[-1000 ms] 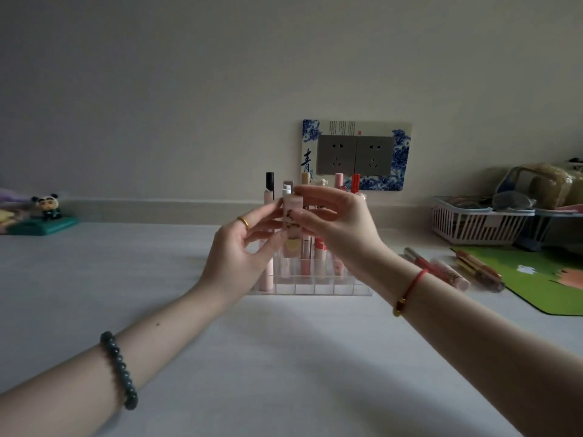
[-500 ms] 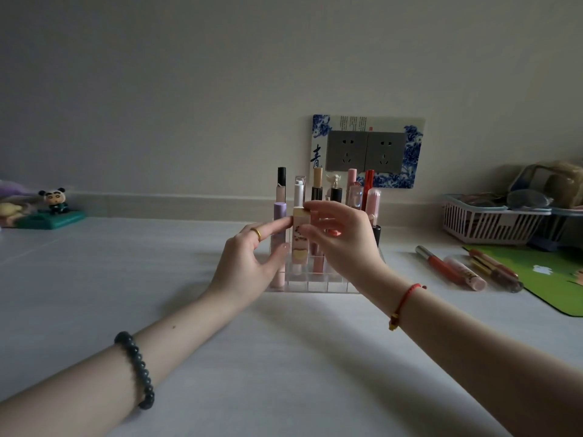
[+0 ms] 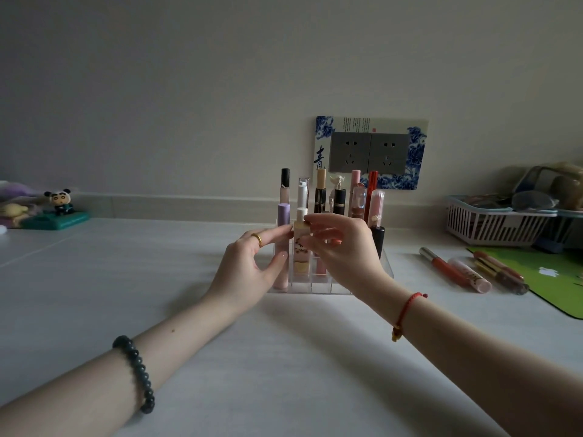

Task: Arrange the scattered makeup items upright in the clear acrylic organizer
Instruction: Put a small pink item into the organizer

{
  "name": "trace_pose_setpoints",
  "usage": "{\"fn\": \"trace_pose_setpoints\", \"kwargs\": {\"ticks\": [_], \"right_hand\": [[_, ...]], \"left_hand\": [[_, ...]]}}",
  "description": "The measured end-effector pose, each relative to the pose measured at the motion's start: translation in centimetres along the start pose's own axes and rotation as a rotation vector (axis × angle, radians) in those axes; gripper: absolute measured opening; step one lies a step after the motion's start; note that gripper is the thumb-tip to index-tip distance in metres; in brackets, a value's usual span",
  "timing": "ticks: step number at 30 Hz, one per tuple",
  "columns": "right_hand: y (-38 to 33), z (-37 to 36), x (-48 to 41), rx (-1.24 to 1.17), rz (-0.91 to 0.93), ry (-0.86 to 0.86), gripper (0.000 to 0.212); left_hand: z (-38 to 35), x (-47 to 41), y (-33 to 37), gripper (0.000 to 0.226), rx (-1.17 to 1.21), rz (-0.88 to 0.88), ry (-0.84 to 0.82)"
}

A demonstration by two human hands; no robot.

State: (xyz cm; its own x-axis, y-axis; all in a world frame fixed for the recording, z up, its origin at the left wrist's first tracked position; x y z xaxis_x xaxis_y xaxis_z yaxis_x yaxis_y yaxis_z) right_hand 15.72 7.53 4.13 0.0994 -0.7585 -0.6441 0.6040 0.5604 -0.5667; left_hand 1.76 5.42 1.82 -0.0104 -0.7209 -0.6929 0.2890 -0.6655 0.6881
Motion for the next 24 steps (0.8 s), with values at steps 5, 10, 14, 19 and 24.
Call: {"fn": "trace_pose_setpoints", "kwargs": {"ticks": [5, 10, 14, 19, 24], "right_hand": [[-0.5, -0.5, 1.0, 0.083, 0.057, 0.02, 0.024], [-0.3, -0.8, 1.4, 0.119, 0.07, 0.02, 0.025], [0.1, -0.8, 1.6, 0.125, 0.049, 0.024, 0.029], [-0.7, 0.2, 1.5, 0.173, 0.09, 0.049, 0.027], [-1.6, 6.7, -0.7, 0.092, 0.093, 0.239, 0.02]], "left_hand": [[-0.1, 0.0, 0.1, 0.036, -0.007, -0.037, -0.009], [-0.2, 0.0, 0.5, 0.038, -0.029, -0.071, -0.01], [-0.1, 0.0, 0.3, 0.039, -0.025, -0.076, 0.0], [0.2, 0.0, 0.2, 0.044, -0.017, -0.063, 0.019], [0.5, 0.0, -1.5, 0.057, 0.002, 0.063, 0.019]]}}
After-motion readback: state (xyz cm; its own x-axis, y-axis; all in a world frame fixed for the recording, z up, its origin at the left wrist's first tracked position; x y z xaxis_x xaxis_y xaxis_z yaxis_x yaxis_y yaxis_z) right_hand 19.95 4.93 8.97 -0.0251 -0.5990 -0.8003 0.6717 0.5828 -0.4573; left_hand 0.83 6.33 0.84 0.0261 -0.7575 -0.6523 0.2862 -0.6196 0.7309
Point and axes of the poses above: each hand's wrist, its own x-axis away from the middle knuckle, its own z-axis out of the back of the hand, y = z × x, the point moved 10 cm from there along -x, towards the middle knuckle, and after that the axes turned 14 degrees about x, right-handed, at the moved point
